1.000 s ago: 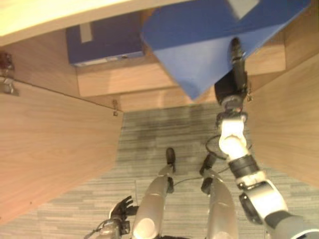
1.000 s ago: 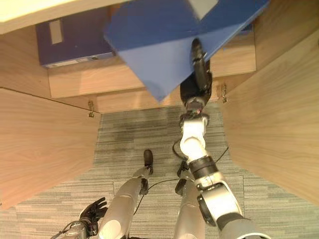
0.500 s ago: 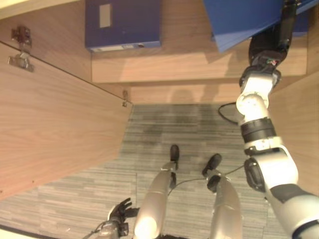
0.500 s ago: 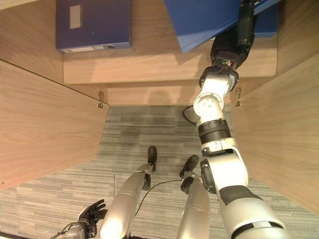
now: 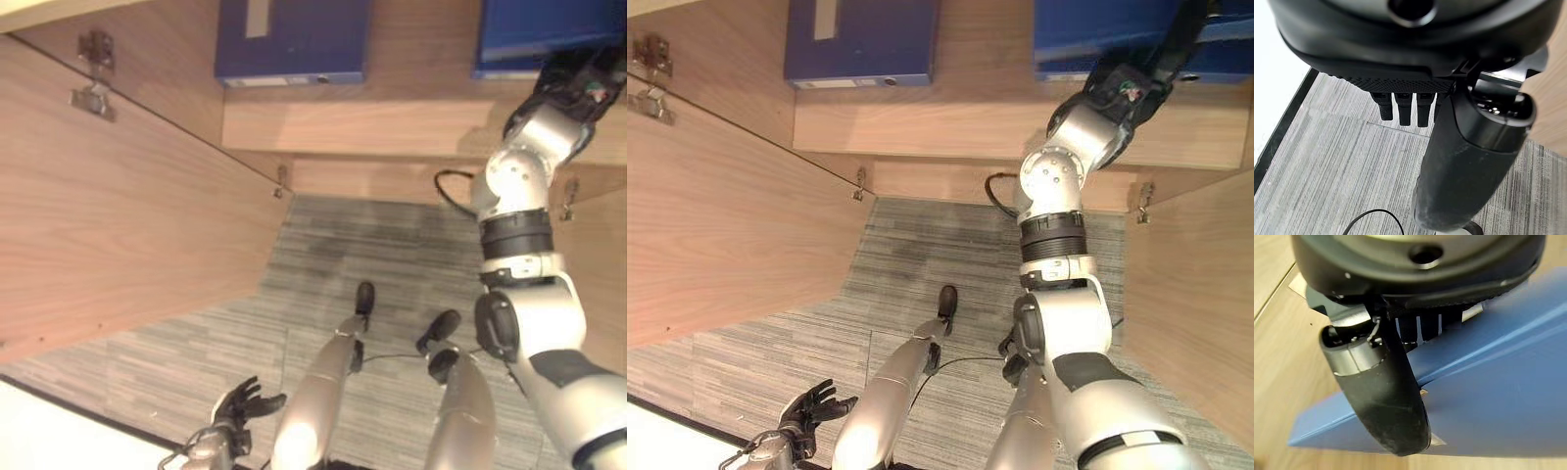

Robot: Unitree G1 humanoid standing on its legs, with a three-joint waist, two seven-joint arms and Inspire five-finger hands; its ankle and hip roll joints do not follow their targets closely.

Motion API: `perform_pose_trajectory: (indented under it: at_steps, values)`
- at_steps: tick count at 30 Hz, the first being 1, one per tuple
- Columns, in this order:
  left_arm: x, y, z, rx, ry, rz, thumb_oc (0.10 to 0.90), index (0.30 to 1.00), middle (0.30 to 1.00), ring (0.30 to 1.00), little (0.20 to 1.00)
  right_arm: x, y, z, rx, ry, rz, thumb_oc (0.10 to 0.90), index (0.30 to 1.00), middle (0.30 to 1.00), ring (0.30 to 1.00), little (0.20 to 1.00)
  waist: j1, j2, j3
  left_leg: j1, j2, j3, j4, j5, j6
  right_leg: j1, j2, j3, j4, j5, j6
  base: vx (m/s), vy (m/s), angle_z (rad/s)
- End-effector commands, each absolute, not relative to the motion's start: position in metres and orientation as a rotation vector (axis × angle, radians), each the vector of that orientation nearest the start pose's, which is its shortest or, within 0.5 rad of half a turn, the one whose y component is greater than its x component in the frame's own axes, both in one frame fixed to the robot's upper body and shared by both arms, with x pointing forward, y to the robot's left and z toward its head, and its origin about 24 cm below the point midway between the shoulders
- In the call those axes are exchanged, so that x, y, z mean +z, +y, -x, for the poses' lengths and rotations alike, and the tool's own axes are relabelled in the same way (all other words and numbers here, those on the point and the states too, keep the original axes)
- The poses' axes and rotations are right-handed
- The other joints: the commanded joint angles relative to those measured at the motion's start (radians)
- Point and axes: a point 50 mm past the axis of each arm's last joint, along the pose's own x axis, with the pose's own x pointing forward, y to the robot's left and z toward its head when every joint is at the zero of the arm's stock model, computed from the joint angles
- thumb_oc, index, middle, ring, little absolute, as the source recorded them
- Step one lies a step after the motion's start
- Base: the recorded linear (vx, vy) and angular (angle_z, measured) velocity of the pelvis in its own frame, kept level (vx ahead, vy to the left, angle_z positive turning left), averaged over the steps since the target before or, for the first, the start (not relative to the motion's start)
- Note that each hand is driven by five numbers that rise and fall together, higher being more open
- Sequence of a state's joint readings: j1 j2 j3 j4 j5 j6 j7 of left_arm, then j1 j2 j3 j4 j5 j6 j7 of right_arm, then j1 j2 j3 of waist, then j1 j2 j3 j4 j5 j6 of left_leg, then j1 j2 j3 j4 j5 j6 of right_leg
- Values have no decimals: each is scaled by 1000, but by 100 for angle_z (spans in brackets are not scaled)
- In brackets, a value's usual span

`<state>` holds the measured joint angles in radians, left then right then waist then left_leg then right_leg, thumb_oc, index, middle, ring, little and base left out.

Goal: Put the empty folder in the office cabinet

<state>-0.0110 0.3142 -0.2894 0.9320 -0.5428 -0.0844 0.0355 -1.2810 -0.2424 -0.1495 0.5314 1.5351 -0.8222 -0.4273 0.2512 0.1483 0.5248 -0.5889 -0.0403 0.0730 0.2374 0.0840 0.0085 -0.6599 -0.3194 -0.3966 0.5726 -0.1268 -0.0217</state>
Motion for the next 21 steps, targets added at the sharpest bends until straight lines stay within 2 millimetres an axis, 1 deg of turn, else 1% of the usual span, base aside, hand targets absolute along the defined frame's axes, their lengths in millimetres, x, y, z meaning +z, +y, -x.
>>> perform_pose_trajectory:
  at_steps: [1, 2, 3, 5, 7, 9, 11, 12, 13, 15, 16, 17, 18, 21]
  values:
    - [-140, 258, -91, 194, 1051, -90, 800, 900, 900, 900, 900, 409, -203, -318, -16, -1202, -1544, 400, 300, 300, 300, 300, 27, 75, -108, 2, -4, 16, 28, -143, -8, 24, 52, 74, -11, -73, 96, 26, 0, 17]
    - [-140, 255, -92, 176, 1045, -84, 800, 900, 900, 900, 900, 412, -207, -314, -24, -1225, -1538, 400, 300, 300, 300, 300, 32, 86, -112, 5, -10, 12, 22, -140, -8, 25, 46, 69, -5, -76, 100, 28, 11, 11]
    - [-139, 254, -92, 165, 1046, -87, 800, 900, 900, 900, 900, 414, -209, -312, -24, -1233, -1536, 400, 300, 300, 300, 300, 32, 91, -114, 8, -12, 9, 18, -139, -8, 26, 44, 67, -2, -77, 101, 28, 11, 8]
    - [-139, 254, -91, 152, 1047, -98, 800, 900, 900, 900, 900, 414, -211, -311, -24, -1238, -1522, 400, 300, 300, 300, 300, 32, 94, -117, 12, -14, 7, 14, -138, -8, 27, 41, 67, -1, -80, 104, 25, 19, 11]
    - [-138, 256, -87, 143, 1055, -106, 800, 900, 900, 900, 900, 422, -213, -309, -20, -1247, -1458, 400, 300, 300, 300, 300, 33, 101, -124, 17, -18, 6, 7, -136, -9, 31, 36, 71, 3, -84, 105, 31, 25, 11]
    - [-136, 259, -90, 159, 1043, -94, 800, 900, 900, 900, 900, 425, -216, -309, -22, -1246, -1427, 400, 300, 300, 300, 300, 36, 104, -126, 17, -19, 3, 11, -137, -8, 30, 31, 68, 10, -87, 107, 0, 0, 0]
    - [-136, 260, -89, 163, 1044, -91, 800, 900, 900, 900, 900, 425, -218, -310, -21, -1236, -1413, 400, 300, 300, 300, 300, 36, 107, -127, 17, -20, 1, 13, -139, -8, 27, 28, 68, 18, -90, 109, 25, 3, 6]
    - [-134, 261, -90, 171, 1037, -83, 800, 900, 900, 900, 900, 424, -222, -313, -36, -1224, -1404, 400, 300, 300, 300, 300, 36, 108, -128, 17, -21, 0, 13, -139, -8, 27, 26, 69, 20, -91, 110, 30, 5, 9]
    - [-133, 262, -91, 180, 1029, -69, 800, 900, 900, 900, 900, 426, -229, -317, -46, -1201, -1351, 800, 900, 900, 900, 900, 34, 108, -129, 16, -20, 0, 10, -136, -10, 23, 24, 69, 24, -92, 110, 25, -4, 7]
    - [-133, 262, -91, 175, 1027, -61, 800, 900, 900, 900, 900, 428, -232, -318, -41, -1200, -1319, 800, 900, 900, 900, 900, 33, 109, -128, 14, -20, -1, 9, -134, -10, 20, 22, 69, 29, -94, 110, 6, -3, 3]
    - [-133, 263, -87, 182, 1035, -46, 800, 900, 900, 900, 900, 427, -235, -324, -40, -1163, -1277, 800, 900, 900, 900, 900, 30, 106, -127, 10, -19, -1, 14, -135, -11, 14, 19, 70, 36, -94, 109, 8, 0, 6]
    - [-133, 262, -87, 181, 1035, -45, 800, 900, 900, 900, 900, 427, -235, -325, -38, -1162, -1277, 800, 900, 900, 900, 900, 30, 107, -127, 10, -19, -1, 14, -135, -11, 13, 19, 71, 37, -94, 109, 13, -5, 6]
    - [-133, 260, -85, 172, 1041, -33, 800, 900, 900, 900, 900, 426, -238, -330, -46, -1132, -1267, 800, 900, 900, 900, 900, 27, 107, -127, 7, -19, 1, 14, -135, -12, 10, 19, 74, 38, -95, 109, 0, 0, 0]
    - [-133, 255, -83, 152, 1044, -11, 800, 900, 900, 900, 900, 425, -237, -332, -41, -1116, -1277, 800, 900, 900, 900, 900, 24, 109, -126, 4, -19, 3, 13, -135, -12, 6, 19, 78, 39, -97, 109, 0, 0, 0]
